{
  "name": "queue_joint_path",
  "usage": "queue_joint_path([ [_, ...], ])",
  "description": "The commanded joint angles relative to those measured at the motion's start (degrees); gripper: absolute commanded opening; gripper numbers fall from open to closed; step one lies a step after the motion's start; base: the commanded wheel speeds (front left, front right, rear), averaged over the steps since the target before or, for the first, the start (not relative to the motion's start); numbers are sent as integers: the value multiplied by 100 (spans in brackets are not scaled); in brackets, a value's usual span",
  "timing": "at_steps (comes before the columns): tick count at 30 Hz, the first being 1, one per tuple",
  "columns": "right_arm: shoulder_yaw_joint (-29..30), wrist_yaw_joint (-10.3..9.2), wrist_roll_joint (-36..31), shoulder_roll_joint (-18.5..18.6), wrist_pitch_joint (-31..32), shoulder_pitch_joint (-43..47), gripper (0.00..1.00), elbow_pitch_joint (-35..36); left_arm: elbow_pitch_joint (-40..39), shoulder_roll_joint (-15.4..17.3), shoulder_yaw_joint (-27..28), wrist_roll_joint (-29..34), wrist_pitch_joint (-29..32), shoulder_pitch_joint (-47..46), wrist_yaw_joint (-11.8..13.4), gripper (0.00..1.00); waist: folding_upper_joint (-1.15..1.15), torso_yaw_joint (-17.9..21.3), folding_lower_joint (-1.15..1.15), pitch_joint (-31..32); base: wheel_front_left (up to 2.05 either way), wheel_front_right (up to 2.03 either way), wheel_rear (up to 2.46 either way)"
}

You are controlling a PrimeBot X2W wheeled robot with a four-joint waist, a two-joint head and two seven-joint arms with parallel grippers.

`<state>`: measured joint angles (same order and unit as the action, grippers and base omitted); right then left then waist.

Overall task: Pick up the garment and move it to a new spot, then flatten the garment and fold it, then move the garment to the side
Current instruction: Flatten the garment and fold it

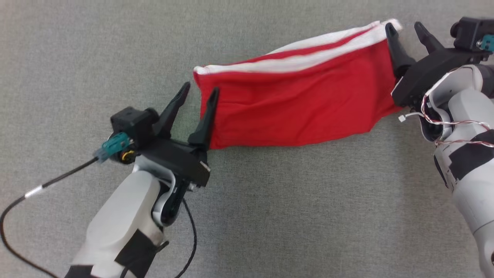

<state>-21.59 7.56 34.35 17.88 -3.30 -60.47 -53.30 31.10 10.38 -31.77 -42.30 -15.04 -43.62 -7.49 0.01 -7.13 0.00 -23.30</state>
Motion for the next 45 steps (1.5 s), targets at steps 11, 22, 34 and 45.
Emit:
queue_joint_path([
  [11, -768, -17, 557, 475, -150, 837, 100, -39, -1246, -104, 1689, 1257, -16, 1595, 85, 100, -1, 140, 0, 646, 0, 0, 0],
  [22, -893, -17, 968, 429, -233, 1121, 100, -334, -2352, -622, 2962, 2561, -17, 2881, 47, 100, -1, -82, 0, 739, 0, 0, 0],
  [34, -885, -16, 1068, 264, -217, 902, 100, -1181, -2443, -748, 3176, 2777, -17, 3286, -4, 100, -1, -427, 0, 657, 0, 0, 0],
  [45, -997, -17, 1385, 143, -397, 1110, 0, -1023, -2388, -748, 3178, 2742, -17, 3399, 5, 100, -1, -252, 0, 868, 0, 0, 0],
])
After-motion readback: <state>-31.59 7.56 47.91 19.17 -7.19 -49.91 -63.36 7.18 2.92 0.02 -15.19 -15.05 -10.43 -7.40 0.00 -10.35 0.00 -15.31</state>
